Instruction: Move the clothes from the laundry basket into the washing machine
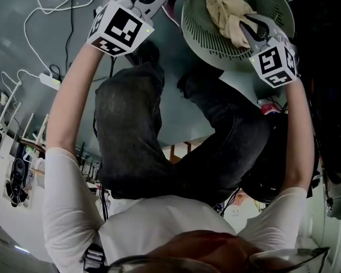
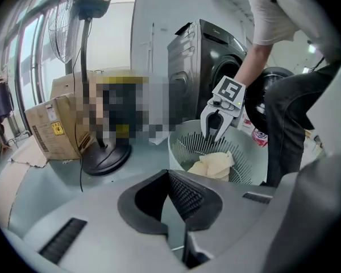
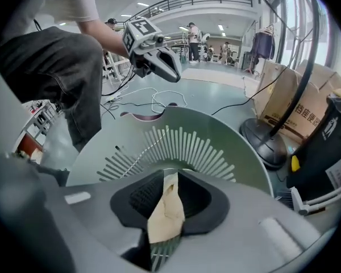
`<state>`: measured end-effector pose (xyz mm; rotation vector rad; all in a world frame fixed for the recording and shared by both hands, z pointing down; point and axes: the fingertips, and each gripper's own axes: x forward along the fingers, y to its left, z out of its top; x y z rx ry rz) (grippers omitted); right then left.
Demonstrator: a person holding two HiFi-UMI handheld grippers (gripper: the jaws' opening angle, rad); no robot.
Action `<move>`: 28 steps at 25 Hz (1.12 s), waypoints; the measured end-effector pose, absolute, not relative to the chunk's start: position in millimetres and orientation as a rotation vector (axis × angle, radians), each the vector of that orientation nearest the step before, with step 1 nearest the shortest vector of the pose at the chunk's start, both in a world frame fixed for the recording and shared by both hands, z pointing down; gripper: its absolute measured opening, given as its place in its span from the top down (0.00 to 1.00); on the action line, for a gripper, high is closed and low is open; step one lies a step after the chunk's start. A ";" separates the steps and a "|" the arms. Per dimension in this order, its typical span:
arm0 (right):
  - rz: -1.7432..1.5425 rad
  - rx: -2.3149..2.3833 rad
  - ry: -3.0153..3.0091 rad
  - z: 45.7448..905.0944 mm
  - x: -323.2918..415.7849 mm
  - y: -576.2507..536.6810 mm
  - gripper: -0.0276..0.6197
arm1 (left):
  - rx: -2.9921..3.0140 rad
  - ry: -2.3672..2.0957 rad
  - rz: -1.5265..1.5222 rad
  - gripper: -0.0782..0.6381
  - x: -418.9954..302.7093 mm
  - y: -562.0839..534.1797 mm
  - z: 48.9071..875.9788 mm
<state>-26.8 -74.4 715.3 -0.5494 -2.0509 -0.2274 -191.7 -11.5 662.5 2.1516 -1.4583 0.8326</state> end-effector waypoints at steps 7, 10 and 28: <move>-0.269 -0.692 -1.937 782.3 -24.2 -67.8 0.66 | 2.179 -1.494 0.822 0.88 -217.1 -25.9 714.5; -0.319 -0.748 -1.870 805.5 -12.9 -67.0 0.60 | 2.204 -1.509 0.813 0.88 -221.7 -32.3 731.3; -0.541 -0.915 -1.557 922.6 33.5 -57.5 0.02 | 2.196 -1.531 0.743 0.88 -214.8 -31.5 774.1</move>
